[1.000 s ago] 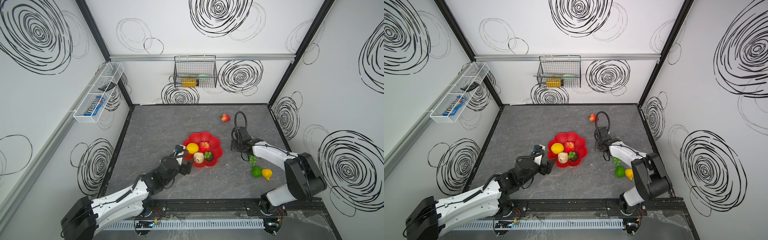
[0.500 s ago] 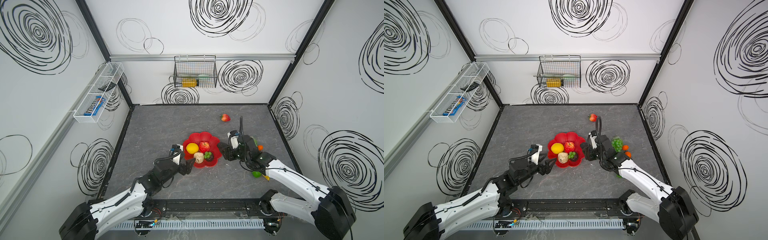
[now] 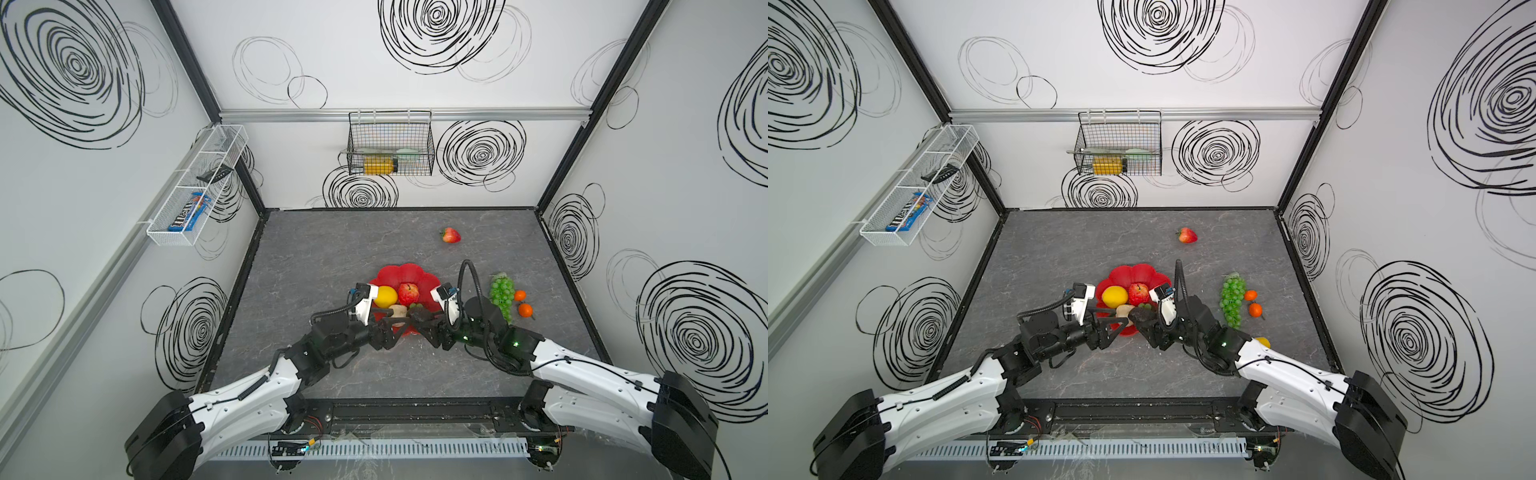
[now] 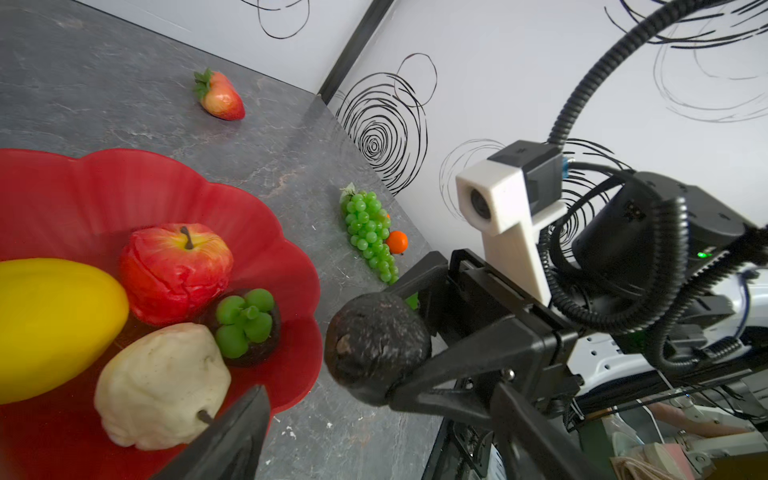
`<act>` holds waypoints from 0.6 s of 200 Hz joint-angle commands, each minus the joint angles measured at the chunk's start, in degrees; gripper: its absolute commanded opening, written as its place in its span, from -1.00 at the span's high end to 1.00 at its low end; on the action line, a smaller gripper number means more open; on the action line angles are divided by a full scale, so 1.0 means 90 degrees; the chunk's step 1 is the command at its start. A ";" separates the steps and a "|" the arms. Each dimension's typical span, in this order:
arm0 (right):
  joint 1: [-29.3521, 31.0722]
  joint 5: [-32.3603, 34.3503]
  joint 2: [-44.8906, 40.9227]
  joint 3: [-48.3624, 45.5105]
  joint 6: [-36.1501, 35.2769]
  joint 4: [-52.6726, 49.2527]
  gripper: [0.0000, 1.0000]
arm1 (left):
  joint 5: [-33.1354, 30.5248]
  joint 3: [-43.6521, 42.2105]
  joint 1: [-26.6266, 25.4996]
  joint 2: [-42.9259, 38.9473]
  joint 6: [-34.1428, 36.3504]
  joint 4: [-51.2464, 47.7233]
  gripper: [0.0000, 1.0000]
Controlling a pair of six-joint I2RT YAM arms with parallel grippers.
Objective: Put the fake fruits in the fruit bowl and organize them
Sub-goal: 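Carry the avocado toward the left gripper, left gripper grasps it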
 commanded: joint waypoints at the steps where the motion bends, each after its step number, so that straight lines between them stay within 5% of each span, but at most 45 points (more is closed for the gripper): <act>1: 0.0225 0.0116 -0.0034 -0.0044 -0.0157 0.0788 -0.21 | -0.0090 0.0265 -0.0146 0.0073 -0.0205 0.0117 -0.77; 48: 0.0710 0.0385 -0.0218 -0.0325 -0.0218 0.1407 -0.21 | -0.0429 0.0227 -0.0414 0.0055 -0.0581 0.0165 -0.74; 120: 0.1728 0.1984 -0.0336 -0.0492 -0.0377 0.1765 -0.21 | -0.0439 0.0239 -0.0799 0.0144 -0.0750 0.0196 -0.44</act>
